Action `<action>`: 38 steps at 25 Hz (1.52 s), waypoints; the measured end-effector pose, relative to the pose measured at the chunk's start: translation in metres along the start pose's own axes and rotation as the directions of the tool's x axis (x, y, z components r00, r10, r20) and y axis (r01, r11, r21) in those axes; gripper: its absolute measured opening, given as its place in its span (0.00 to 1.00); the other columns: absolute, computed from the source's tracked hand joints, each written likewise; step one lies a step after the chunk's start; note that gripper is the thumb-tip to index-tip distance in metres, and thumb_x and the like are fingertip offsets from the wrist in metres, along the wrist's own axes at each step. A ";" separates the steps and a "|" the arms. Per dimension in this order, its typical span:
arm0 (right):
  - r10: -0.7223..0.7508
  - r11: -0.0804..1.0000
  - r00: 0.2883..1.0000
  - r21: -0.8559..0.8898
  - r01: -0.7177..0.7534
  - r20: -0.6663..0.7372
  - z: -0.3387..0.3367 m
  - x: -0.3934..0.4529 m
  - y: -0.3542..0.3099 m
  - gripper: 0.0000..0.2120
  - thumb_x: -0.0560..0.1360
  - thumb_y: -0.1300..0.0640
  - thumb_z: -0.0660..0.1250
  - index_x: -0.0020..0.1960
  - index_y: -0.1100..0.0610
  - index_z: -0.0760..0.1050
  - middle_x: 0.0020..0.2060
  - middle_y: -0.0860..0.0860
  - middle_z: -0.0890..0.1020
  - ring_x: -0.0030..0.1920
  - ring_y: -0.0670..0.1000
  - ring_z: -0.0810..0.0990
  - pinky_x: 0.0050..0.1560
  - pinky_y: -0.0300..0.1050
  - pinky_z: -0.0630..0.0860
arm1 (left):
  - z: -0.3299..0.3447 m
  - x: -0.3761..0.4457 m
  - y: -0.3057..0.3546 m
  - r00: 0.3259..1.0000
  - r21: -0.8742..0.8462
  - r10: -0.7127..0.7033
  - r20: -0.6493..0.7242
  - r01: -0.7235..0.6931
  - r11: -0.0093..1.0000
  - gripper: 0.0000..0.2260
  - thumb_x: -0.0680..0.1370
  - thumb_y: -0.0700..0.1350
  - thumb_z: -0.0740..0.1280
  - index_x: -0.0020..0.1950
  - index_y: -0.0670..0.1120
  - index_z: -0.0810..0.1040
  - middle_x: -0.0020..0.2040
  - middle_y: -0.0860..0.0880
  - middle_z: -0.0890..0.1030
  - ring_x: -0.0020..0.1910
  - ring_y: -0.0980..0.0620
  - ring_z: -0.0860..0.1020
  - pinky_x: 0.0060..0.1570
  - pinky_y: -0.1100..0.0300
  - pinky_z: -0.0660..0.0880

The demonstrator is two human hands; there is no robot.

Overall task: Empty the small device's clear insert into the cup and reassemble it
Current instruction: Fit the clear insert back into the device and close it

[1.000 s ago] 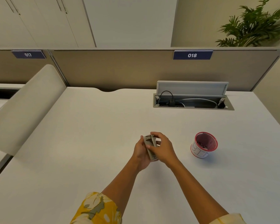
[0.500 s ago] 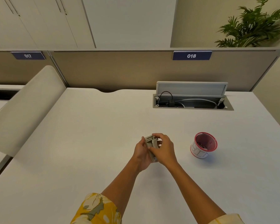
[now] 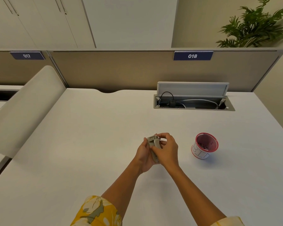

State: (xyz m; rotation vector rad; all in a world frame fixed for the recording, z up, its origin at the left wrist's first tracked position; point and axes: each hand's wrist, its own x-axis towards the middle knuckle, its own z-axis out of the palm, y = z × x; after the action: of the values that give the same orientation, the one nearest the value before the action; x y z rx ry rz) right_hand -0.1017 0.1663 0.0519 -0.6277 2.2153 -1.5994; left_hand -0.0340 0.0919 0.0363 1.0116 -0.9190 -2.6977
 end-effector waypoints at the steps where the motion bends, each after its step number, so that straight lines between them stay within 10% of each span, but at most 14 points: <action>1: -0.002 1.000 1.000 0.002 0.002 -0.012 0.000 -0.001 0.000 0.22 0.65 0.58 0.80 0.54 0.48 0.74 0.52 0.47 0.80 0.46 0.47 0.81 0.41 0.30 0.76 | 0.000 0.000 0.000 1.000 0.007 0.002 -0.001 -0.002 1.000 0.32 0.84 0.61 0.40 0.69 0.47 0.76 0.59 0.42 0.82 0.58 0.43 0.80 0.55 0.40 0.76; 17: -0.020 0.999 0.998 0.048 0.017 0.063 -0.013 -0.005 0.000 0.22 0.64 0.52 0.80 0.55 0.47 0.75 0.51 0.41 0.79 0.45 0.39 0.81 0.36 0.23 0.74 | -0.001 0.006 -0.006 0.958 0.292 0.267 -0.104 -0.227 0.929 0.20 0.85 0.55 0.51 0.64 0.52 0.79 0.60 0.41 0.84 0.56 0.44 0.83 0.45 0.50 0.82; 29: 0.117 0.993 0.962 -0.007 -0.119 0.246 -0.035 0.028 0.010 0.06 0.78 0.57 0.67 0.50 0.53 0.83 0.44 0.48 0.85 0.48 0.50 0.83 0.51 0.43 0.81 | -0.006 0.004 -0.012 0.952 0.335 0.304 -0.031 -0.277 0.900 0.18 0.82 0.57 0.54 0.67 0.61 0.77 0.56 0.42 0.83 0.40 0.40 0.83 0.45 0.43 0.82; 38: 0.092 0.980 0.984 -0.189 -0.063 0.151 -0.028 0.032 0.011 0.06 0.77 0.59 0.68 0.49 0.55 0.84 0.40 0.47 0.82 0.40 0.43 0.79 0.38 0.29 0.69 | -0.002 0.004 -0.011 0.963 0.369 0.267 -0.042 -0.233 0.900 0.18 0.84 0.54 0.53 0.65 0.52 0.79 0.56 0.40 0.83 0.43 0.40 0.85 0.46 0.43 0.82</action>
State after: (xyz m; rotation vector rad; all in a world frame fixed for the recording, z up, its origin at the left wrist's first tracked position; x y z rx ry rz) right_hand -0.1447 0.1745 0.0498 -0.6845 2.2547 -1.2699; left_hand -0.0345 0.0989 0.0264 0.9846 -1.4548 -2.2987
